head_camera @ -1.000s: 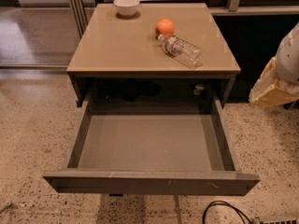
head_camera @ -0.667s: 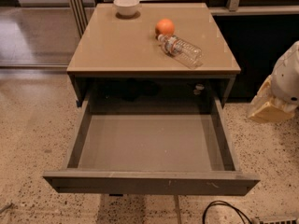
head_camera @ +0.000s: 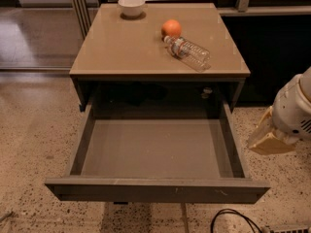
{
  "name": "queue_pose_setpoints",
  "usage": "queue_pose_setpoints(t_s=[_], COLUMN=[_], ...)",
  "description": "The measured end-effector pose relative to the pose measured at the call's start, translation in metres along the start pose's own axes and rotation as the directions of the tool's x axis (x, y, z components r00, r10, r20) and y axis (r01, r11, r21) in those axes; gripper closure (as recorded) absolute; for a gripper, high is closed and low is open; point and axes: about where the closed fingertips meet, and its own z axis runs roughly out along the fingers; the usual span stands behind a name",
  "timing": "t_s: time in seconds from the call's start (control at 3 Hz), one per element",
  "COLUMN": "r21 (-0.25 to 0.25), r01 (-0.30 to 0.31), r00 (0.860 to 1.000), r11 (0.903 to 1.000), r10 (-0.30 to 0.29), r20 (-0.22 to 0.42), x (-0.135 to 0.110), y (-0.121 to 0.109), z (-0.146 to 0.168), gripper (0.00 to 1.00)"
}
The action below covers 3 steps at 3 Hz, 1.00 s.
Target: Close top drawer
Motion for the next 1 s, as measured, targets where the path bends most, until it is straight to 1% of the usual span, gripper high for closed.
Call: queue_pose_setpoints(t_s=[0.33, 0.67, 1.0], r21=[-0.056, -0.056, -0.036], r01=[0.002, 0.002, -0.02], r00=[0.999, 0.999, 0.999], r11=[0.9984, 0.9984, 0.9991], r10=[0.0, 0.0, 0.022], r20=[0.037, 0.037, 0.049], x=[-0.004, -0.004, -0.006], y=[0.019, 0.019, 0.022], z=[0.013, 0.013, 0.028], gripper=[1.0, 1.0, 1.0])
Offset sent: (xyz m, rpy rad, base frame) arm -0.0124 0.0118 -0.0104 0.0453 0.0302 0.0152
